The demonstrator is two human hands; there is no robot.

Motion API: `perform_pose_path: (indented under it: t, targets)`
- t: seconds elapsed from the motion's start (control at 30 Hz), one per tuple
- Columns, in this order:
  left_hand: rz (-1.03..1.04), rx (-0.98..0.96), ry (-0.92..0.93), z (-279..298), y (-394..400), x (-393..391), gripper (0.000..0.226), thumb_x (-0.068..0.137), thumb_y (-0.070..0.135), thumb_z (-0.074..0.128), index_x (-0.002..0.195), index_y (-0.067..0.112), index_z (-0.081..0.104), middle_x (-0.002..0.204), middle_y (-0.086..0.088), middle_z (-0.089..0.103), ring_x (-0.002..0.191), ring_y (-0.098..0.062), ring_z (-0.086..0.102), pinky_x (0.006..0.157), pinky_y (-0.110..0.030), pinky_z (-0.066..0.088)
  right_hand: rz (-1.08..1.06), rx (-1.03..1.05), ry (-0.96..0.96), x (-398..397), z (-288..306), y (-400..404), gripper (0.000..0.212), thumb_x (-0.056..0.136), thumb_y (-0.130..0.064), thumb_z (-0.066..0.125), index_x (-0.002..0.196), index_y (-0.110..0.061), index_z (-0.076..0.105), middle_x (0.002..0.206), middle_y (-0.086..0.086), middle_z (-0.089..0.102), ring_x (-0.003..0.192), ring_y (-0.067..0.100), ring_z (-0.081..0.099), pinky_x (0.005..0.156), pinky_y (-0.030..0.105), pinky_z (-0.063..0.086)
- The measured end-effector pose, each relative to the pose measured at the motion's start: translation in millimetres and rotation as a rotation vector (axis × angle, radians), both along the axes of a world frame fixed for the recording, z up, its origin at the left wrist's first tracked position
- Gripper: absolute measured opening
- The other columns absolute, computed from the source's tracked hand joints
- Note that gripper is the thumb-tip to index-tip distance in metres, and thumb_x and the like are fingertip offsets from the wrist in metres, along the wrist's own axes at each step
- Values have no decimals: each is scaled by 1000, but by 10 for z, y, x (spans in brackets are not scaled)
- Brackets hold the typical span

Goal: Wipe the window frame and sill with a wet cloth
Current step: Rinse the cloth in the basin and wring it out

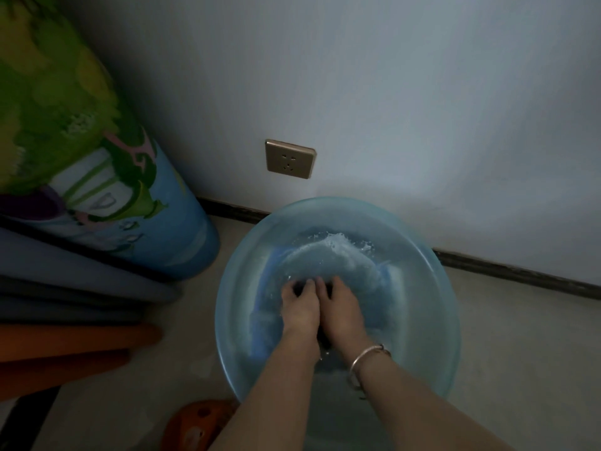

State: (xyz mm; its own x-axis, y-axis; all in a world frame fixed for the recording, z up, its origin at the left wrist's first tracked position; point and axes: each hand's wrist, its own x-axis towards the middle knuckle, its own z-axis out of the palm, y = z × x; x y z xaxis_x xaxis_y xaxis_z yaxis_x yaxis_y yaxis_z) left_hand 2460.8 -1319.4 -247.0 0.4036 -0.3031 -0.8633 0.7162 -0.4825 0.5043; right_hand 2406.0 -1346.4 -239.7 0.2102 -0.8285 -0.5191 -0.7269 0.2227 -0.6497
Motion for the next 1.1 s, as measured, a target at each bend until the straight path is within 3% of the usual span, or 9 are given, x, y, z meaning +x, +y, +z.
perform_pose_path:
  t: [0.17, 0.27, 0.4, 0.47, 0.57, 0.67, 0.83, 0.93, 1.1]
  targets:
    - [97, -19, 28, 50, -23, 59, 19, 87, 15, 52, 104, 6, 55, 90, -17, 63, 78, -32, 63, 70, -41, 55, -257, 104, -333, 94, 295, -40, 40, 87, -19, 52, 48, -18, 43, 48, -2, 41, 54, 17, 42, 56, 29, 34]
    - [103, -52, 113, 192, -34, 69, 18, 95, 19, 45, 99, 5, 55, 92, -17, 58, 71, -26, 57, 60, -30, 47, -94, 11, -236, 81, 392, 21, 37, 85, -20, 53, 50, -14, 45, 48, 1, 42, 51, 15, 41, 53, 28, 33]
    - [-142, -80, 240, 406, -75, -46, 37, 97, 35, 45, 109, 4, 62, 97, -9, 66, 98, -30, 63, 83, -34, 51, -18, -135, -72, 15, 350, -91, 43, 96, -30, 44, 56, -15, 46, 57, 2, 51, 58, 20, 51, 58, 32, 37]
    - [-199, -21, 296, 451, -111, -84, 41, 90, 42, 54, 104, 6, 66, 88, -12, 71, 82, -28, 67, 65, -33, 55, 13, -163, -11, -50, 250, -239, 46, 99, -31, 38, 55, -17, 43, 59, 3, 50, 61, 24, 50, 60, 32, 36]
    - [-281, 94, 121, 326, -167, -53, 45, 89, 47, 53, 113, 10, 61, 102, -13, 68, 91, -32, 66, 74, -40, 57, 148, -352, 233, -104, 81, -371, 46, 101, -38, 29, 75, -12, 55, 79, 12, 61, 77, 30, 60, 66, 36, 43]
    - [-234, 128, -318, 230, -76, -8, 31, 84, 28, 64, 108, 10, 55, 106, -11, 64, 101, -31, 62, 91, -42, 51, 163, -479, 386, -174, -34, -375, 39, 99, -41, 33, 107, -7, 51, 107, 16, 57, 91, 34, 60, 68, 39, 46]
    - [-198, 251, -535, 193, 62, 74, 37, 83, 8, 57, 117, 14, 44, 126, -13, 46, 112, -36, 49, 102, -46, 40, 287, -588, 572, -310, -165, -126, 31, 90, -36, 54, 107, -11, 53, 113, 18, 52, 86, 39, 57, 62, 39, 48]
    - [-213, 155, -395, 129, 47, 13, 35, 88, 18, 53, 123, 17, 48, 125, -16, 54, 108, -33, 55, 99, -44, 45, 254, -319, 446, -201, -104, -55, 24, 97, -33, 42, 107, -12, 48, 112, 13, 47, 87, 35, 60, 60, 34, 41]
    - [-99, 40, -139, 26, 22, 71, 29, 86, 29, 52, 110, 13, 58, 106, -15, 68, 92, -30, 66, 85, -47, 55, -31, 25, -227, 3, 262, 6, 31, 92, -30, 52, 69, -12, 60, 66, 0, 64, 65, 14, 61, 67, 35, 50]
